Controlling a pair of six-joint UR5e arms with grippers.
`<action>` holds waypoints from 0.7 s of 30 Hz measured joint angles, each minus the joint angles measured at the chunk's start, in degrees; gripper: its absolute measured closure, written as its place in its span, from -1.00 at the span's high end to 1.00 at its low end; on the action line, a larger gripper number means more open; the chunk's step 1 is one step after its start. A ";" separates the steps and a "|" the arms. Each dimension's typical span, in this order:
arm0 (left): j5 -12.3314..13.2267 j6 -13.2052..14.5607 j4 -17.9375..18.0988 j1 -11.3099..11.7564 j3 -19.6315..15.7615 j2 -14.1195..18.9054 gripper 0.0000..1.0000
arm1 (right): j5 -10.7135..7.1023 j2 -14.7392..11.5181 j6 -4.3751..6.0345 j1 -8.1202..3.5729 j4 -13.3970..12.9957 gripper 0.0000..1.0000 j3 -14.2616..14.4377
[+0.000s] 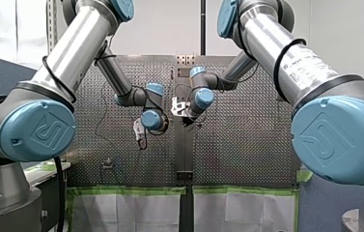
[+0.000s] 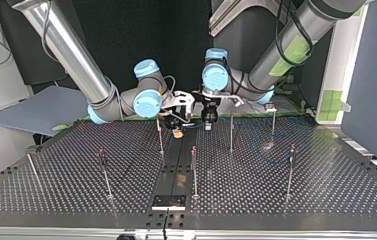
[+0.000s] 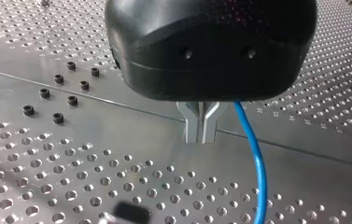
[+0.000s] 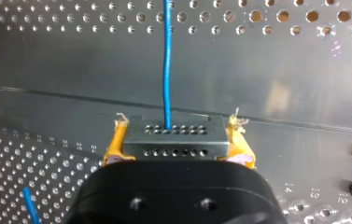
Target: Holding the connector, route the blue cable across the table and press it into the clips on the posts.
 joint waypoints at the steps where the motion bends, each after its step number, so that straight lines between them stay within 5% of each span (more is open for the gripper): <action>1: -0.17 -0.08 -0.08 -0.04 0.00 0.05 -1.00 | 0.00 0.00 0.00 -0.01 0.00 -1.00 0.00; 13: -4.59 0.62 -0.84 -0.80 0.01 0.66 -1.00 | -0.08 -0.24 -0.41 -0.30 0.94 -1.00 -0.01; 21: -5.68 1.19 -2.01 -1.55 0.00 3.38 -1.00 | -0.10 -2.73 -0.34 0.14 1.31 -1.00 -0.01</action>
